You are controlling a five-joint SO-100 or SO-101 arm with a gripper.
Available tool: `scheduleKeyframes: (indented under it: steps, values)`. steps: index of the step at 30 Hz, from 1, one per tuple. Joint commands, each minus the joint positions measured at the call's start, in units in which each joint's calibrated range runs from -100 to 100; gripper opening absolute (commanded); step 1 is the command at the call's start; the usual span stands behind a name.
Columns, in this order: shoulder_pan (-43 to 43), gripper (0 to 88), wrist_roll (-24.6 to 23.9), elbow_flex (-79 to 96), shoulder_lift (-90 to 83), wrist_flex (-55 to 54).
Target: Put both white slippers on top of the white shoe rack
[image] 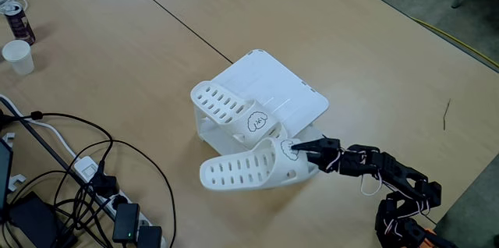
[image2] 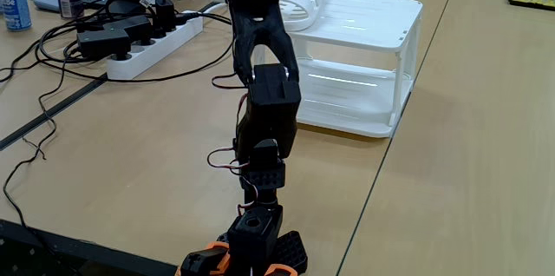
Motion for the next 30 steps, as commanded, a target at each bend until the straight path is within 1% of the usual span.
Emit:
scheduleKeyframes:
  steps: [1, 7, 15, 20, 30]
  values:
    - [3.47, 0.8, 0.42, -9.57, -3.97, 0.46]
    - [14.66, 0.8, 0.42, -11.38, -3.97, 0.46]
    - [26.25, 0.8, 0.42, -11.29, -3.21, 0.38]
    - [29.95, 0.8, 0.42, -15.89, 2.09, 0.12]
    - [30.61, 0.8, 0.42, -32.67, 18.08, 0.12]
